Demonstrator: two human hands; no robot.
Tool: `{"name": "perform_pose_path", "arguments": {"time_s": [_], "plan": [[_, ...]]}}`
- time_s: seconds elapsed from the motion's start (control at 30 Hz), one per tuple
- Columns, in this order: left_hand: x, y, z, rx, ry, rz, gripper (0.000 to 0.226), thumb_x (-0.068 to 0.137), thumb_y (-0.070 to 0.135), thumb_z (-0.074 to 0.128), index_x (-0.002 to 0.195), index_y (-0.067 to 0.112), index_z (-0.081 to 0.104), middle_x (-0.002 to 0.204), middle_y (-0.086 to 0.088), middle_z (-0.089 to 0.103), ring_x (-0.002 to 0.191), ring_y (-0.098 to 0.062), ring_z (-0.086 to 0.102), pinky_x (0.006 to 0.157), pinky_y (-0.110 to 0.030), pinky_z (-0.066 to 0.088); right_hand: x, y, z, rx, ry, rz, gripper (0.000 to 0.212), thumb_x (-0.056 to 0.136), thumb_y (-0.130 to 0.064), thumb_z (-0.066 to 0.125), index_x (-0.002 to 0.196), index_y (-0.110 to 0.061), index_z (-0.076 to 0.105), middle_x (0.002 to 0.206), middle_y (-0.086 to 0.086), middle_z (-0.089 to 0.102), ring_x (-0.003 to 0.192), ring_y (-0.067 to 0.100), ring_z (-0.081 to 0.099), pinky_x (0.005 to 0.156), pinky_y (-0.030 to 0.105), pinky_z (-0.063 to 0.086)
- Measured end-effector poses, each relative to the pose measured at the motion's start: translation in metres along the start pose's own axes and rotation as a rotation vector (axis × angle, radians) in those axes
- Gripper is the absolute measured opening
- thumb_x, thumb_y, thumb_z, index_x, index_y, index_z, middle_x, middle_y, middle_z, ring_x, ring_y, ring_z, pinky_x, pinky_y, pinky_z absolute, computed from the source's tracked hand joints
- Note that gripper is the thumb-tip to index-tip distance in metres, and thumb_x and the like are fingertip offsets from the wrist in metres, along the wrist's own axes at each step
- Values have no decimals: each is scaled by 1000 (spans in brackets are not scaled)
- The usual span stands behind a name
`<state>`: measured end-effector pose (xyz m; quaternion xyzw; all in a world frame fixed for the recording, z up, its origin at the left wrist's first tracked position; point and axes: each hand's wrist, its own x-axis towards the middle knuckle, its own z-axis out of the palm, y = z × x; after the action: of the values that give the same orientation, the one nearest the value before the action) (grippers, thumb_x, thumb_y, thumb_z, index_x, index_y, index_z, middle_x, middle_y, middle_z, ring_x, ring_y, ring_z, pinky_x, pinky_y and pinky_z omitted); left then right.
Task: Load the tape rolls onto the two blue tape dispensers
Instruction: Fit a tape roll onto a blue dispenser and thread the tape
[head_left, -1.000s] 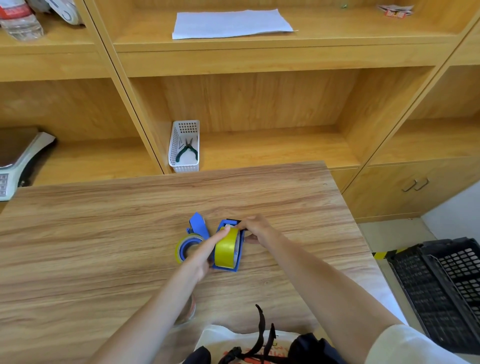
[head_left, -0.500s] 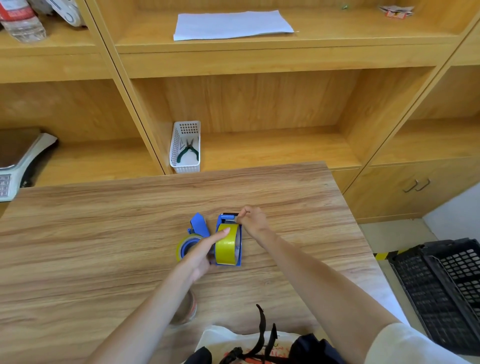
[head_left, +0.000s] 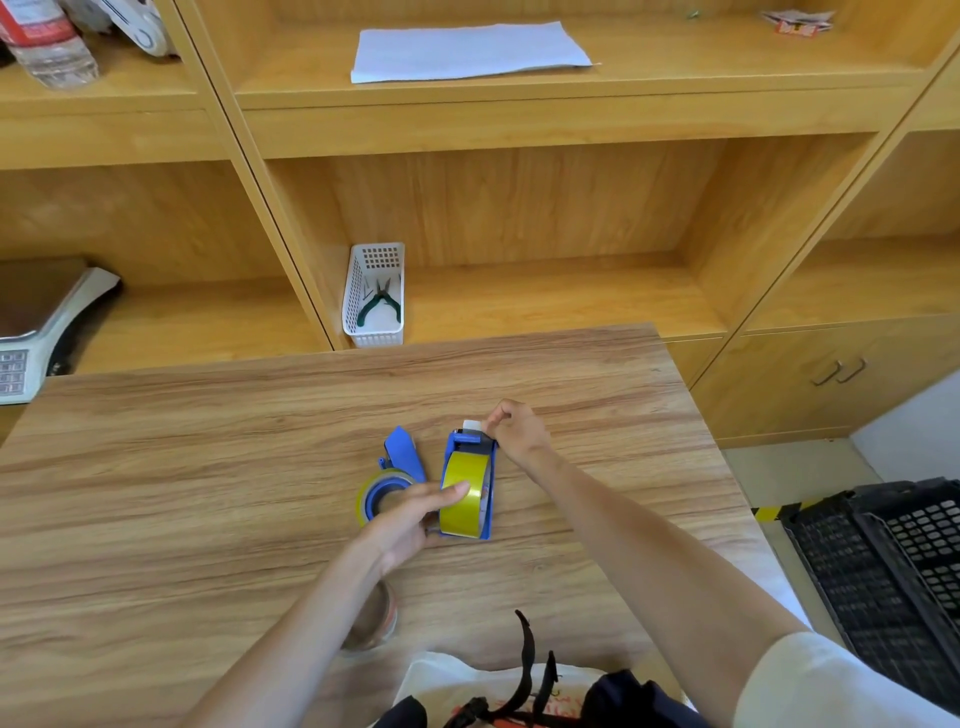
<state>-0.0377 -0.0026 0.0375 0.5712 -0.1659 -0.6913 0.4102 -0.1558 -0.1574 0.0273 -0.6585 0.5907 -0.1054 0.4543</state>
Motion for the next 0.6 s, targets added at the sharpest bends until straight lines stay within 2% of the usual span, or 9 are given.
{"name": "perform_pose_path", "arguments": {"time_s": [0.07,0.13,0.17,0.23,0.3,0.4,0.5,0.6], "plan": [[1,-4,-4,29,-44,7,87,40,42,97,113,3,68,108,-12,74,99,-22,69,91,-40,54,1,0,-3,-19,-1,15,16,86,-29,63,71,-26,56,108,0,71,105,24,62,93,37,49],[1,-4,-5,24,-61,-6,83,38,39,98,108,5,70,107,-12,74,98,-21,69,95,-42,52,1,0,-5,-53,1,27,8,87,-29,61,83,-22,61,108,0,71,105,24,62,91,35,48],[-1,-2,-4,9,-71,-16,75,42,36,97,106,7,71,111,-13,73,99,-21,69,97,-42,52,1,1,-5,-74,4,26,7,87,-29,60,85,-22,62,108,0,70,105,24,63,89,34,47],[-6,4,0,-32,-69,-46,51,60,33,88,105,12,73,111,-10,73,95,-17,71,87,-38,57,0,1,-6,-116,8,17,7,88,-30,60,84,-24,60,106,0,70,103,23,63,85,31,45],[-8,10,5,-44,-20,-85,37,77,43,72,106,20,71,105,-6,75,91,-15,72,80,-35,58,-1,1,-6,-139,11,4,8,87,-32,62,83,-25,60,103,-2,71,101,22,63,83,31,44],[-2,15,12,-37,80,-129,50,74,65,66,101,23,74,103,-5,76,98,-22,70,91,-42,55,-3,-1,-4,-159,23,-22,8,86,-34,61,82,-27,62,102,-3,72,100,21,64,78,29,42],[3,15,17,-9,133,-159,53,67,63,74,97,19,76,102,-5,77,101,-24,69,95,-46,54,-4,-3,-1,-167,50,-41,9,86,-34,60,81,-27,62,103,-3,71,100,24,63,75,28,40],[5,12,16,5,94,-153,60,62,59,79,105,18,76,110,-4,74,102,-24,68,93,-43,53,-2,-6,-2,-161,55,-21,10,86,-33,60,78,-28,62,102,-3,71,100,25,64,78,32,45]]}}
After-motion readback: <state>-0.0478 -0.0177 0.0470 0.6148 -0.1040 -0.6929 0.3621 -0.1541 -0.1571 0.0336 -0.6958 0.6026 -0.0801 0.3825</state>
